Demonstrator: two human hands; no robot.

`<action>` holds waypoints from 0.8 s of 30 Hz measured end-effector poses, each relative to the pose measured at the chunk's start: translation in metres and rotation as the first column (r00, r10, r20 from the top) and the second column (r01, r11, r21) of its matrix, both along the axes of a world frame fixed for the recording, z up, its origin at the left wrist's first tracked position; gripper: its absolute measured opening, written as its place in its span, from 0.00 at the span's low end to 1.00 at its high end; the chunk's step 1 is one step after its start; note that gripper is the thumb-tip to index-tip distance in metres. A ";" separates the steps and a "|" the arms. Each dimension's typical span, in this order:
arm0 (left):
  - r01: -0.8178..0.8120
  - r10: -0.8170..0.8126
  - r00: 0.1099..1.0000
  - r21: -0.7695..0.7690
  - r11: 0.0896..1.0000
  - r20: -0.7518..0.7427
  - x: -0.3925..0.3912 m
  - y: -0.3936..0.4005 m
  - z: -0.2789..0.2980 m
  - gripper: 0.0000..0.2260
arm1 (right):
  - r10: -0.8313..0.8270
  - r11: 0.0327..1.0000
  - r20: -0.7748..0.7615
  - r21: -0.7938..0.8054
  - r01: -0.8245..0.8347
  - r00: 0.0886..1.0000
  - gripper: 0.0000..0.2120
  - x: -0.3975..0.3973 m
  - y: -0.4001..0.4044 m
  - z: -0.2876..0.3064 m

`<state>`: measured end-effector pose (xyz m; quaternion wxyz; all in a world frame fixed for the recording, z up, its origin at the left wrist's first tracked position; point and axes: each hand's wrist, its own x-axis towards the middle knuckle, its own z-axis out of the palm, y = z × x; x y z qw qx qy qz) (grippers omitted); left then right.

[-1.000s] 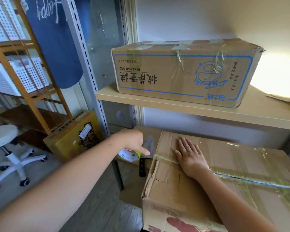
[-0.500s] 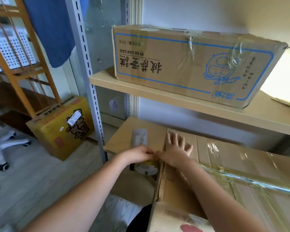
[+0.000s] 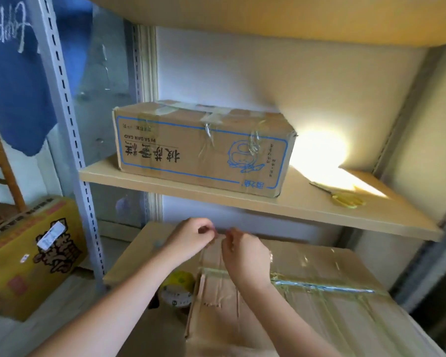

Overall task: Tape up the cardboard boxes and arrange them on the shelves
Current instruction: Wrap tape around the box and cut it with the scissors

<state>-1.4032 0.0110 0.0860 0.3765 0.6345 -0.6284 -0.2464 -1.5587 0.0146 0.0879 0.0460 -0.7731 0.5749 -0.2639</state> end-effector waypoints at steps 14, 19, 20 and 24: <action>0.198 -0.208 0.974 -0.102 0.975 -0.093 -0.125 -0.015 0.066 0.06 | -0.369 0.922 -0.120 0.077 0.380 0.922 0.06 -0.203 -0.097 0.118; 0.120 -0.129 0.985 -0.087 0.989 -0.115 -0.091 0.002 0.054 0.08 | -0.349 0.898 -0.237 0.192 0.396 0.907 0.12 -0.205 -0.072 0.150; 0.073 -0.084 0.988 -0.085 0.994 -0.128 -0.078 0.009 0.048 0.08 | -0.357 0.897 -0.216 0.191 0.398 0.909 0.14 -0.206 -0.056 0.151; -0.163 0.162 0.975 0.008 0.987 -0.154 -0.015 0.028 -0.002 0.04 | -0.255 0.967 0.017 0.031 0.254 0.967 0.16 -0.167 0.030 0.109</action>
